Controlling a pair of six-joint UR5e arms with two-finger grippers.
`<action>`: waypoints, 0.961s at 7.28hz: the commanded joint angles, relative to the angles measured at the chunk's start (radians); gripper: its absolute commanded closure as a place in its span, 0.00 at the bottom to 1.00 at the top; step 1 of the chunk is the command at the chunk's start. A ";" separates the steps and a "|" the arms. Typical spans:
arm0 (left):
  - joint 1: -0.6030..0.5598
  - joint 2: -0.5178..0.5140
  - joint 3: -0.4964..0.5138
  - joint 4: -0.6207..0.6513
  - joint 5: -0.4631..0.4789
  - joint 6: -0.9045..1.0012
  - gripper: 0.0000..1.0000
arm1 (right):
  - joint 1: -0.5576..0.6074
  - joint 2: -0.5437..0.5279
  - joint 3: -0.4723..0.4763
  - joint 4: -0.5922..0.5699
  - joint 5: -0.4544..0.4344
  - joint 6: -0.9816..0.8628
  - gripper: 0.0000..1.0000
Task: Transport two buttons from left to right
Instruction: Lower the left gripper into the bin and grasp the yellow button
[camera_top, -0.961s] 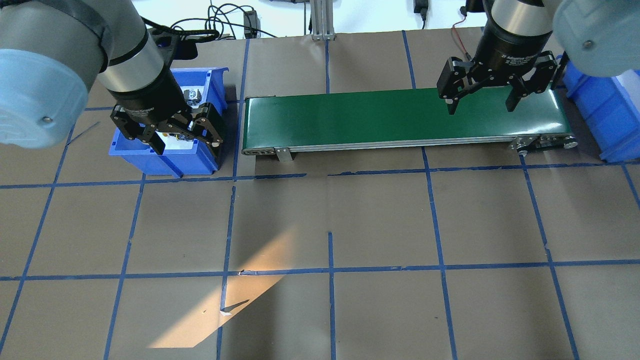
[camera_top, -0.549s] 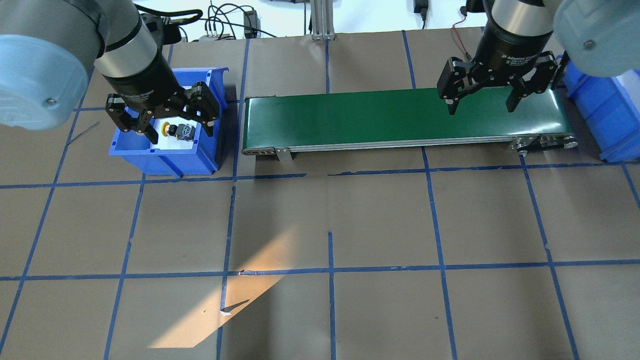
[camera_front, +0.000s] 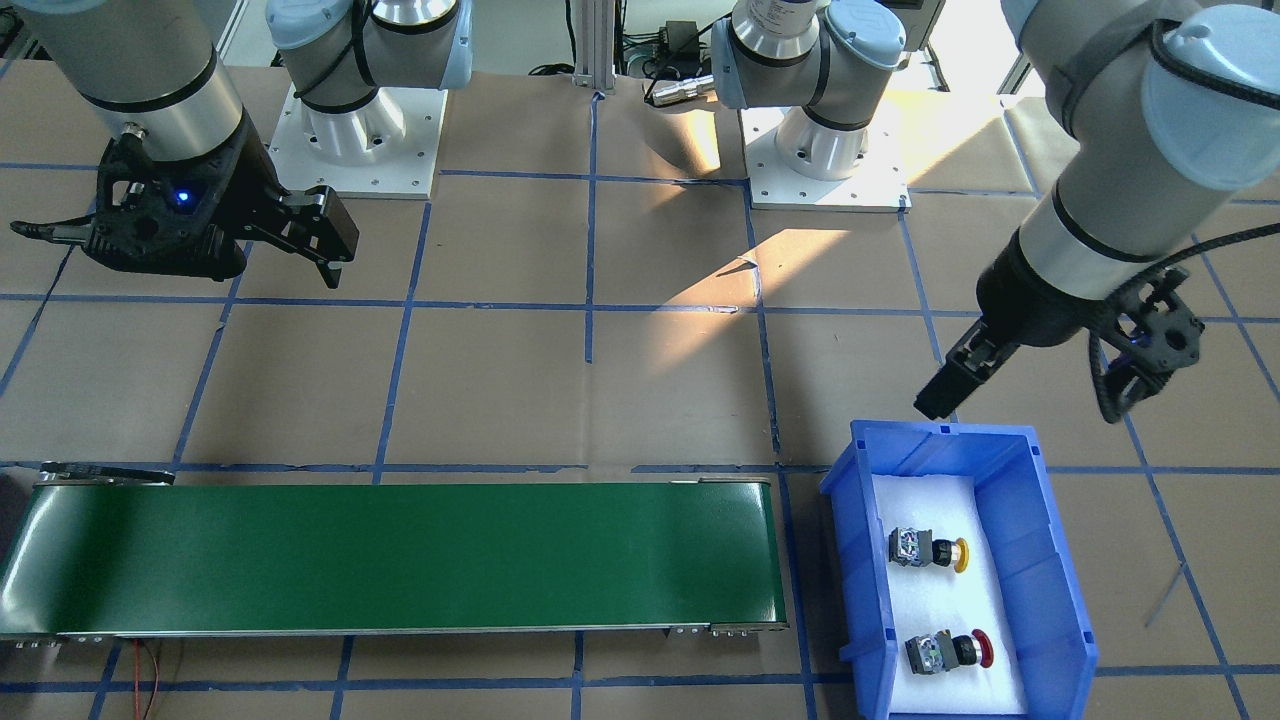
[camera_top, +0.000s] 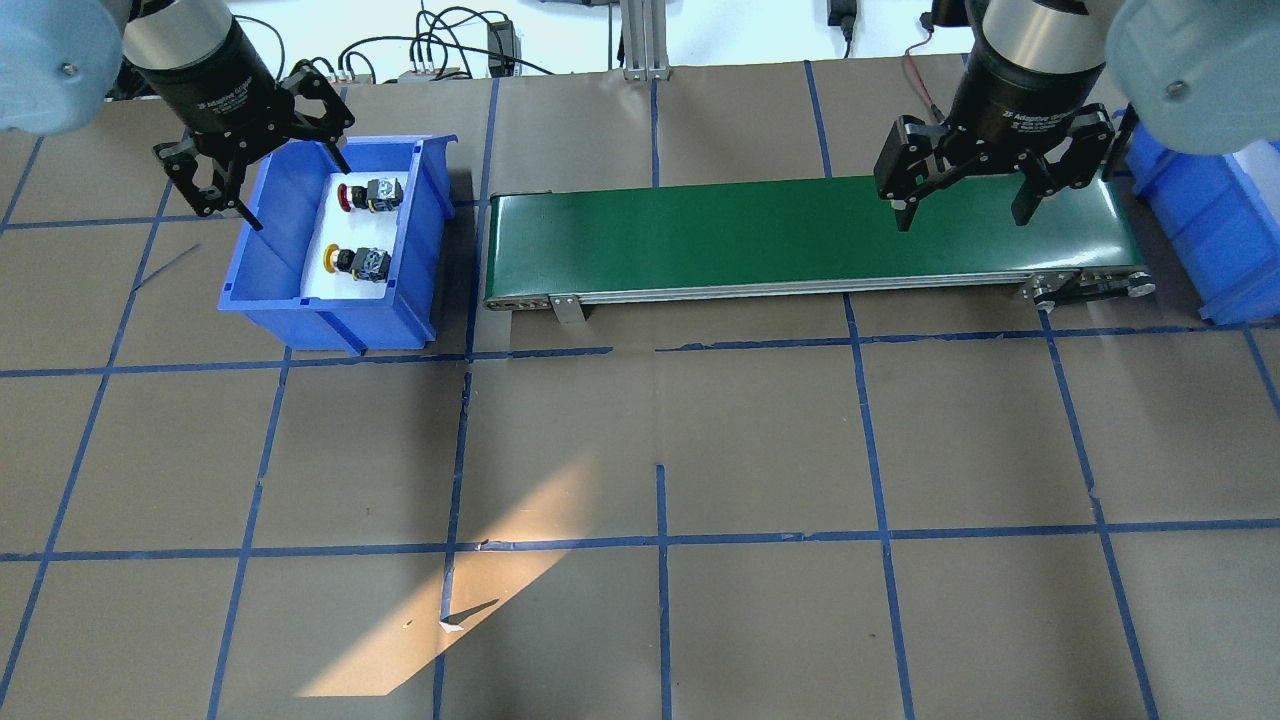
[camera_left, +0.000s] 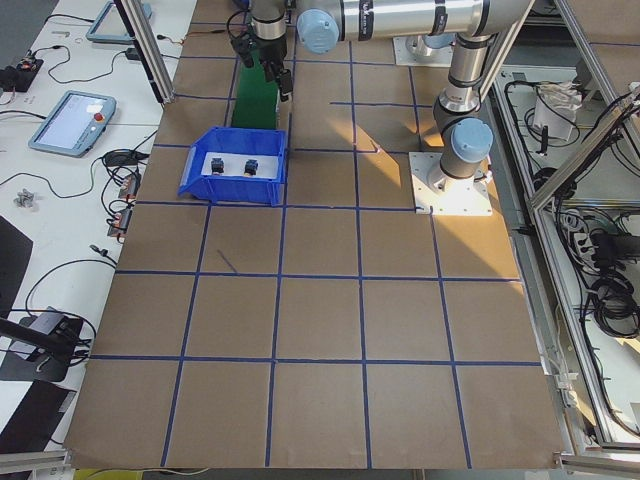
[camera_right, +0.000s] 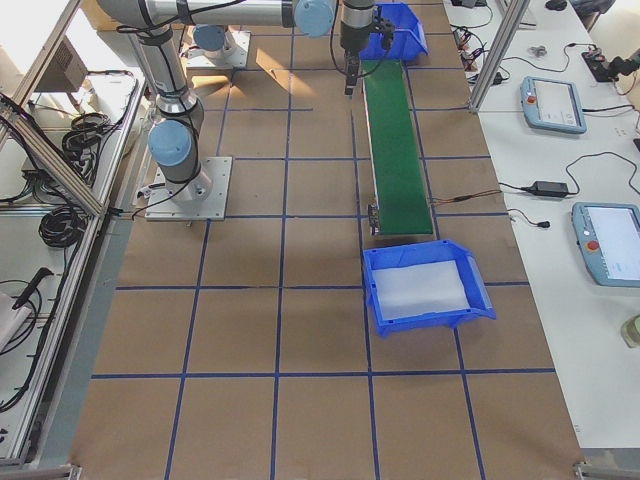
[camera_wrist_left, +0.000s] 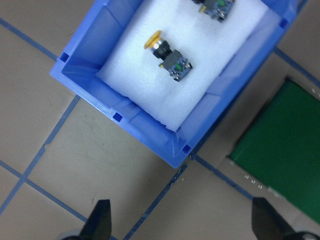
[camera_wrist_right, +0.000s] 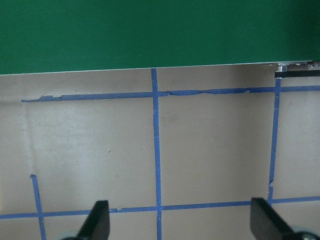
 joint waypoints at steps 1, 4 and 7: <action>0.064 -0.070 -0.022 0.092 -0.013 -0.421 0.00 | 0.000 0.001 0.002 0.000 0.000 0.000 0.00; 0.079 -0.210 -0.023 0.223 -0.012 -0.646 0.00 | 0.000 0.001 0.002 0.000 0.002 0.000 0.00; 0.066 -0.333 -0.045 0.421 -0.018 -0.720 0.01 | 0.000 0.003 0.000 0.000 0.000 0.000 0.00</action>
